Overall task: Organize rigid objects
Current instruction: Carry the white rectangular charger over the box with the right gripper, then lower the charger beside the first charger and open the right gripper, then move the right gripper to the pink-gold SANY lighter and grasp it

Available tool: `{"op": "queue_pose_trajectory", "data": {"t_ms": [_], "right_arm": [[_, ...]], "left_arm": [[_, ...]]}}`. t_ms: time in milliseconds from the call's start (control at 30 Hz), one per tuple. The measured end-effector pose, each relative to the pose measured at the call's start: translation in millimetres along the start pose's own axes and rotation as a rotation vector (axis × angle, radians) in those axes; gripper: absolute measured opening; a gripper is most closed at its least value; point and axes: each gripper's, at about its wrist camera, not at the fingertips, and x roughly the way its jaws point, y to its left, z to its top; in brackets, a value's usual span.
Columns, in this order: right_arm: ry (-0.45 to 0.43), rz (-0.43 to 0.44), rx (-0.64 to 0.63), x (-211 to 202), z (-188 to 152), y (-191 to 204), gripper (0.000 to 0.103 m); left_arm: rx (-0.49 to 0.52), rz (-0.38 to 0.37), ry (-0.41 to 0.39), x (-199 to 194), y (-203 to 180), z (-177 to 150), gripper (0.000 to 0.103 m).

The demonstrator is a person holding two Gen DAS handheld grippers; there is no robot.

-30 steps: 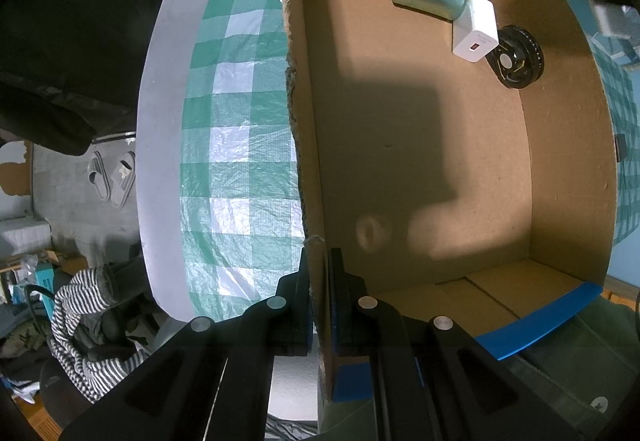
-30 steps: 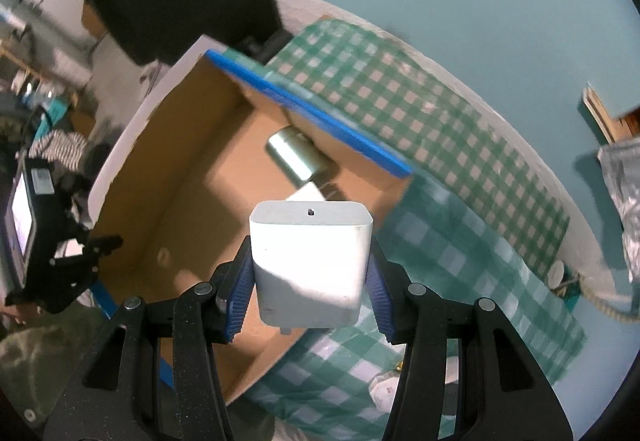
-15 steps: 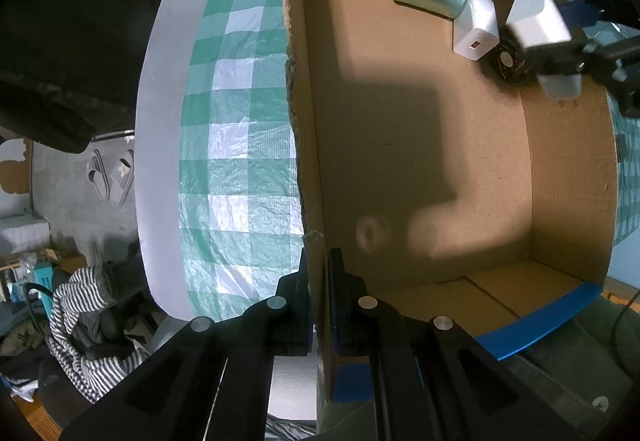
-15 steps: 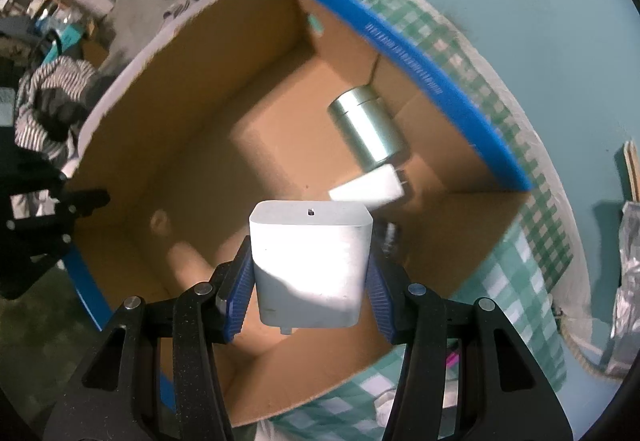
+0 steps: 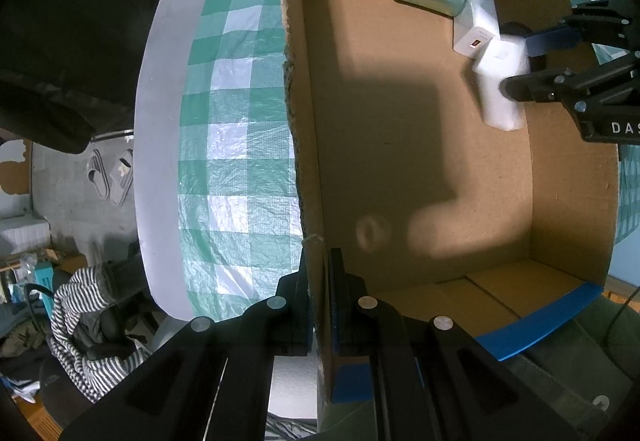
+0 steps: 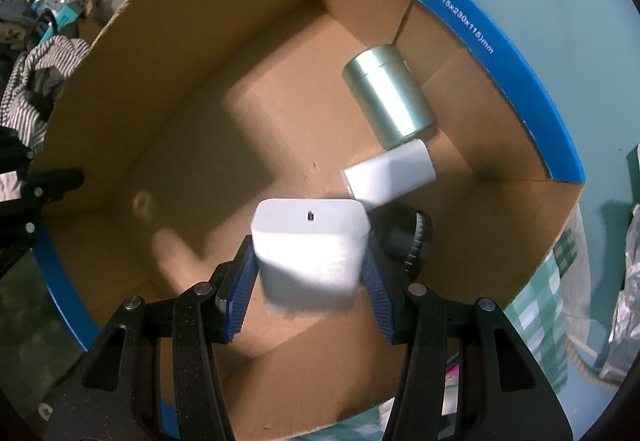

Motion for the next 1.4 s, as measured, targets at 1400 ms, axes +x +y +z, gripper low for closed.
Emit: {"op": "queue_pose_trajectory", "data": {"t_ms": [1400], "right_arm": [[-0.184, 0.001, 0.397, -97, -60, -77, 0.051]], "left_arm": [[0.016, 0.007, -0.001, -4, -1, 1, 0.006]]}}
